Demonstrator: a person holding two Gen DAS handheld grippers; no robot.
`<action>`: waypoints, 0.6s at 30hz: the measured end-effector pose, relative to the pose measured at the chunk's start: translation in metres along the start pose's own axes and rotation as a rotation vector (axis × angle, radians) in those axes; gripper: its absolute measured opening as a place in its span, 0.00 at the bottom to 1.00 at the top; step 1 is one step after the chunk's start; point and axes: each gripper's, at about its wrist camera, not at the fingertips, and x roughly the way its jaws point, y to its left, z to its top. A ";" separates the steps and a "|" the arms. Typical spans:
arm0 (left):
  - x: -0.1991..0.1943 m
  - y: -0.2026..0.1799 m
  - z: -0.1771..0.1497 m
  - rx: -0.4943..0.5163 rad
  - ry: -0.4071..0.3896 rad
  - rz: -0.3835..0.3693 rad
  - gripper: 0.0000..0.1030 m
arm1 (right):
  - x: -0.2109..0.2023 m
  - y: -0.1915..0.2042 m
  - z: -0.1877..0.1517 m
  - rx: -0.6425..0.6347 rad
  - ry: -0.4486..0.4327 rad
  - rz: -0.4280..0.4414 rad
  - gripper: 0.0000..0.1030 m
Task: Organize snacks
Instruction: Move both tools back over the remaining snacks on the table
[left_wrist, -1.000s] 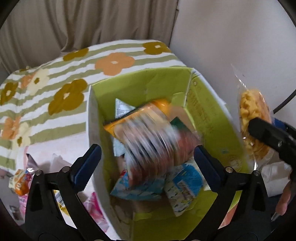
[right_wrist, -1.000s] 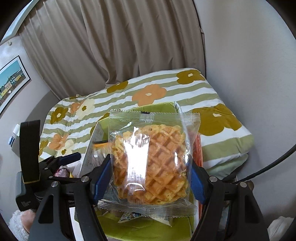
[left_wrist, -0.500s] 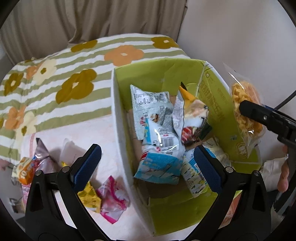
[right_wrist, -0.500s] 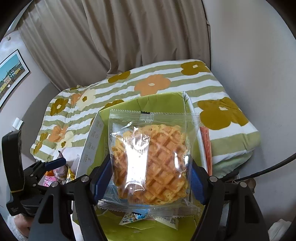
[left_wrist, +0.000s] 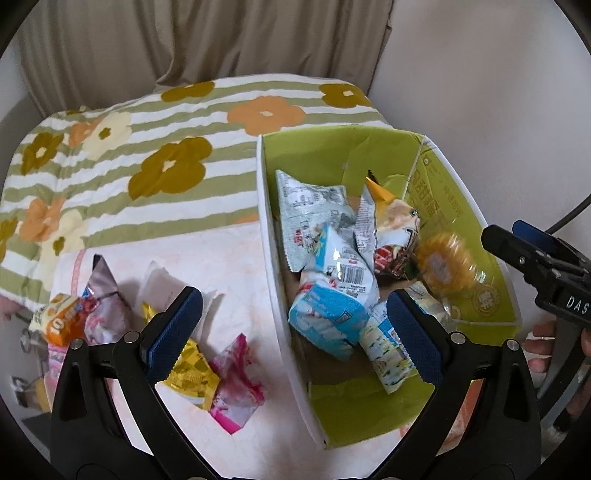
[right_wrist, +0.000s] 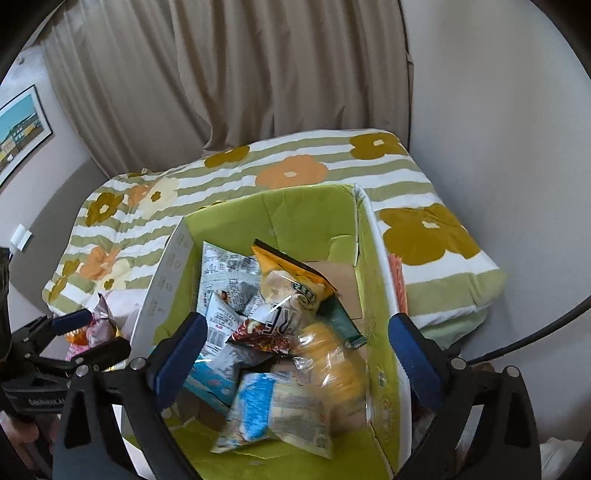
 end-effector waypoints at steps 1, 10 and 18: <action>-0.002 0.000 -0.001 -0.002 -0.003 0.002 0.97 | -0.002 0.000 -0.001 -0.001 -0.004 0.009 0.95; -0.034 0.010 -0.023 -0.056 -0.055 0.050 0.97 | -0.013 0.017 -0.007 -0.023 0.032 0.166 0.95; -0.078 0.042 -0.058 -0.129 -0.106 0.166 0.97 | -0.025 0.049 -0.010 -0.101 0.004 0.280 0.95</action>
